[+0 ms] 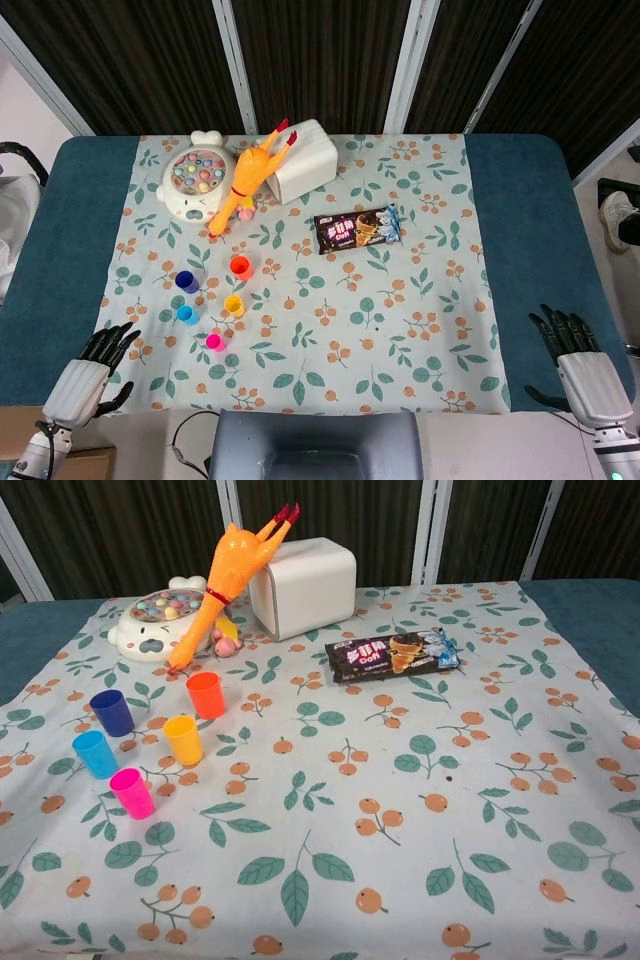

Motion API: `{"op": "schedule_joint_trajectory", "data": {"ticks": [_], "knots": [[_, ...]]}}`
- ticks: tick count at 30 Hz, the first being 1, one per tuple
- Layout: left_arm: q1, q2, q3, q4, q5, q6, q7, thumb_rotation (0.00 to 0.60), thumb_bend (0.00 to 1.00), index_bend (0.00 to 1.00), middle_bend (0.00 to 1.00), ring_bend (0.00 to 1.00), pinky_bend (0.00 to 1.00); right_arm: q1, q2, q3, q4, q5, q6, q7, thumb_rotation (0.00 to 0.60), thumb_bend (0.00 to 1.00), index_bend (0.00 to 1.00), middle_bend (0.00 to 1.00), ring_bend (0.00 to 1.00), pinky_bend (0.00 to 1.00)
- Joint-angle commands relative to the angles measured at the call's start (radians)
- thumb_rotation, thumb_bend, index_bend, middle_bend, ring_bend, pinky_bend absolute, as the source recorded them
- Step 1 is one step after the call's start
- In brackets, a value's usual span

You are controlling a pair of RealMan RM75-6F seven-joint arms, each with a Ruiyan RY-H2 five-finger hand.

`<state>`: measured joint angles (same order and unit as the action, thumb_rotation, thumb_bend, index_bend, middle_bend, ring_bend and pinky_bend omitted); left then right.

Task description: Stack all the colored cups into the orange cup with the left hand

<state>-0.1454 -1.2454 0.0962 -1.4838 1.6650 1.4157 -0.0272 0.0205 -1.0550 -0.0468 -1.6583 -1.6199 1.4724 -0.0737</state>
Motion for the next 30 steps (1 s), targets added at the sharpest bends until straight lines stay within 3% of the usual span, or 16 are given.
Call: {"op": "schedule_joint_trajectory", "data": {"ticks": [1, 6, 9, 12, 14, 15, 17, 22, 30], "knots": [[-0.001, -0.002, -0.002, 0.002, -0.001, -0.001, -0.002, 0.6, 0.39, 0.0, 0.0, 0.0, 0.09, -0.001, 0.001, 0.0, -0.001, -0.001, 0.003, 0.005, 0.6, 0.2, 0.0, 0.0, 0.0, 0.0], [-0.006, -0.037, -0.034, 0.028, 0.006, 0.04, -0.022, 0.6, 0.39, 0.0, 0.0, 0.01, 0.11, -0.001, 0.006, 0.005, -0.001, 0.005, 0.004, 0.016, 0.6, 0.2, 0.0, 0.0, 0.0, 0.0], [-0.012, -0.094, -0.085, 0.06, -0.004, 0.092, -0.059, 0.6, 0.39, 0.0, 0.14, 0.18, 0.31, 0.001, 0.007, 0.008, -0.002, 0.015, -0.002, 0.013, 0.6, 0.21, 0.0, 0.0, 0.0, 0.0], [-0.05, -0.135, -0.151, 0.059, -0.036, 0.089, -0.109, 0.6, 0.39, 0.01, 0.53, 0.64, 0.8, 0.008, 0.002, 0.012, -0.005, 0.024, -0.016, 0.003, 0.6, 0.2, 0.0, 0.0, 0.0, 0.0], [-0.086, -0.149, -0.195, 0.032, -0.082, 0.048, -0.142, 0.6, 0.39, 0.06, 0.83, 0.92, 0.98, 0.012, -0.001, 0.015, -0.006, 0.031, -0.023, -0.004, 0.6, 0.2, 0.0, 0.0, 0.0, 0.0], [-0.111, -0.146, -0.213, 0.017, -0.11, 0.004, -0.138, 0.6, 0.39, 0.1, 0.93, 0.98, 1.0, 0.014, -0.004, 0.018, -0.007, 0.035, -0.026, -0.008, 0.6, 0.2, 0.0, 0.0, 0.0, 0.0], [-0.15, -0.14, -0.237, -0.001, -0.153, -0.067, -0.089, 0.6, 0.39, 0.14, 1.0, 1.0, 1.0, 0.017, -0.007, 0.022, -0.007, 0.042, -0.031, -0.014, 0.6, 0.2, 0.0, 0.0, 0.0, 0.0], [-0.25, -0.153, -0.306, -0.052, -0.333, -0.263, 0.036, 0.6, 0.39, 0.2, 1.0, 1.0, 1.0, 0.023, -0.013, 0.027, -0.009, 0.055, -0.042, -0.025, 0.6, 0.2, 0.0, 0.0, 0.0, 0.0], [-0.352, -0.198, -0.387, -0.058, -0.555, -0.361, 0.207, 0.6, 0.37, 0.27, 1.0, 1.0, 1.0, 0.028, -0.007, 0.033, -0.011, 0.068, -0.048, -0.013, 0.6, 0.2, 0.0, 0.0, 0.0, 0.0]]}}
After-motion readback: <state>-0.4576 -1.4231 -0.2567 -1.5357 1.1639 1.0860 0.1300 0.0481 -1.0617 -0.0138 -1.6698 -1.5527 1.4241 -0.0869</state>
